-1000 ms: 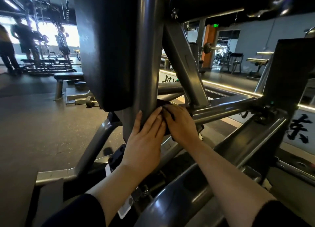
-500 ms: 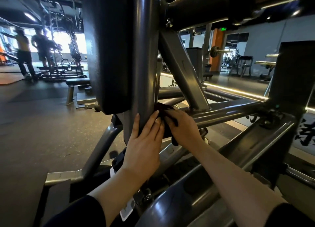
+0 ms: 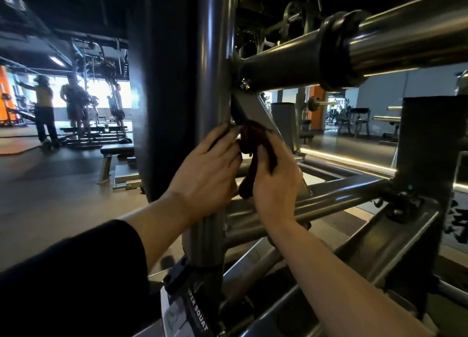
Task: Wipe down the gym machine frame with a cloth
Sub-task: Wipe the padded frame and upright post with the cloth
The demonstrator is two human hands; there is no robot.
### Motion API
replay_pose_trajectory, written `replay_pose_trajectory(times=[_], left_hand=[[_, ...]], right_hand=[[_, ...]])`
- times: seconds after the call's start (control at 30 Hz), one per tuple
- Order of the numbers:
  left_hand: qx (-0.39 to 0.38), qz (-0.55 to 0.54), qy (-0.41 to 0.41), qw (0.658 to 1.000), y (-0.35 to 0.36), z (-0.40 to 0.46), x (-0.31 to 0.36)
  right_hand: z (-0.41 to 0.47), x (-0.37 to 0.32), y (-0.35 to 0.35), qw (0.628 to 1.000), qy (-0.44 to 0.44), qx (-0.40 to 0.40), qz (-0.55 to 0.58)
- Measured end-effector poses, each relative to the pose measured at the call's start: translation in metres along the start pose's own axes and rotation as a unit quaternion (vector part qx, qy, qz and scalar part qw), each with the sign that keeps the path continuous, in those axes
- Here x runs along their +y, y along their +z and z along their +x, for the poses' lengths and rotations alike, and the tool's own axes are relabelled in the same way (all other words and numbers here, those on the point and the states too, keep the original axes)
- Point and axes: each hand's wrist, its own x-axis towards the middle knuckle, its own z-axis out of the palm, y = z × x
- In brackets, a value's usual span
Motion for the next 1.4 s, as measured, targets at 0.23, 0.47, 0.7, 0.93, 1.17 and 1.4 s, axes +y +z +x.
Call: replay_pose_trajectory(times=[0.23, 0.47, 0.7, 0.93, 1.17, 1.4], left_hand=[[-0.021, 0.009, -0.040, 0.999, 0.001, 0.002, 0.004], [-0.028, -0.046, -0.087, 0.995, 0.003, 0.006, 0.012], [-0.031, -0.034, -0.081, 0.996, 0.001, 0.006, 0.013], [-0.027, -0.025, -0.085, 0.996, 0.002, 0.005, 0.015], [-0.013, -0.016, -0.083, 0.996, 0.007, 0.006, 0.014], [0.004, -0.026, -0.080, 0.996, 0.012, 0.006, 0.015]], right_hand=[[0.033, 0.016, 0.029, 0.996, -0.065, 0.037, -0.040], [0.007, 0.081, 0.006, 0.993, 0.041, -0.018, -0.112], [0.006, 0.044, 0.023, 0.992, -0.046, -0.097, -0.067], [-0.029, 0.098, 0.021, 0.989, -0.044, -0.076, -0.117], [-0.028, 0.074, 0.030, 0.996, 0.039, -0.024, -0.082], [-0.010, 0.127, -0.012, 0.962, 0.233, -0.038, -0.140]])
